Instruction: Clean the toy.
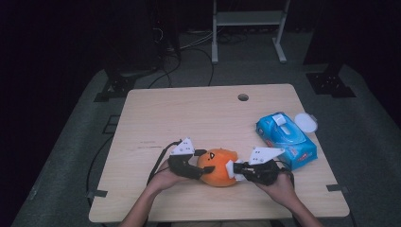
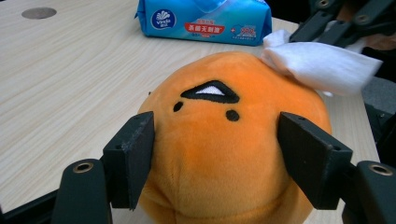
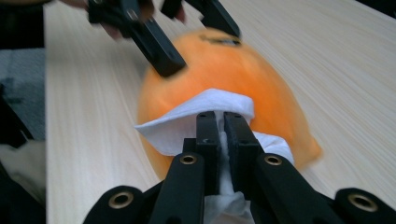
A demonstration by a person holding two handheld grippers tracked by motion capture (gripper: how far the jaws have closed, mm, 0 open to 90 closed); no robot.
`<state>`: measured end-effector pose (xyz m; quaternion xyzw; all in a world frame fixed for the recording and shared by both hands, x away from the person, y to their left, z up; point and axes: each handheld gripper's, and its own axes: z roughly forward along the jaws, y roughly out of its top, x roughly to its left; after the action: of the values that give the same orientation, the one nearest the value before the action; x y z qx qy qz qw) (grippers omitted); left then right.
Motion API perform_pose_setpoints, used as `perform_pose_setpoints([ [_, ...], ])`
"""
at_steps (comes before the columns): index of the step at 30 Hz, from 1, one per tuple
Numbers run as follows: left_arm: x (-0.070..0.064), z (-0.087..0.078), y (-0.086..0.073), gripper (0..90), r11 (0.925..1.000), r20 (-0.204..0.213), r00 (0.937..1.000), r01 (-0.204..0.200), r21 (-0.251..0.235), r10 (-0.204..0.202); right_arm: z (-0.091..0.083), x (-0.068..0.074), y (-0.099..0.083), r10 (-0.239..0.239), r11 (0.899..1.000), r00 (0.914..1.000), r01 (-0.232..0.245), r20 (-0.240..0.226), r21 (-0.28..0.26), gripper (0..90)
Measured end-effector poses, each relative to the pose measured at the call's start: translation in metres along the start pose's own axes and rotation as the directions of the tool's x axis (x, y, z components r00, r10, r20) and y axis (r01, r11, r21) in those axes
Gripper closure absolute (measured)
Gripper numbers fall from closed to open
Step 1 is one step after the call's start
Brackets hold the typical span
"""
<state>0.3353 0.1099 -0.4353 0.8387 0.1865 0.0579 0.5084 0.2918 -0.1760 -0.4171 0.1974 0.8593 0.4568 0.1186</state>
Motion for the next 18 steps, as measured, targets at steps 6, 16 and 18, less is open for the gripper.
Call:
perform_pose_setpoints([
  [6,-0.001,0.003,0.002,29.7,1.0,0.001,1.0,-0.001,-0.007,0.001,-0.006,-0.004,-0.009,0.044,0.999,0.9989,-0.044,-0.014,-0.004,84.4],
  [16,-0.001,-0.001,0.007,13.3,0.9994,0.035,0.999,0.026,-0.021,-0.026,0.001,-0.002,-0.003,0.043,0.999,0.9982,-0.044,-0.042,-0.017,84.6],
  [18,-0.002,-0.003,0.006,11.6,0.9998,0.041,0.9991,0.011,-0.015,-0.01,-0.002,-0.005,-0.006,0.068,0.997,0.9969,-0.069,-0.039,-0.023,84.5],
])
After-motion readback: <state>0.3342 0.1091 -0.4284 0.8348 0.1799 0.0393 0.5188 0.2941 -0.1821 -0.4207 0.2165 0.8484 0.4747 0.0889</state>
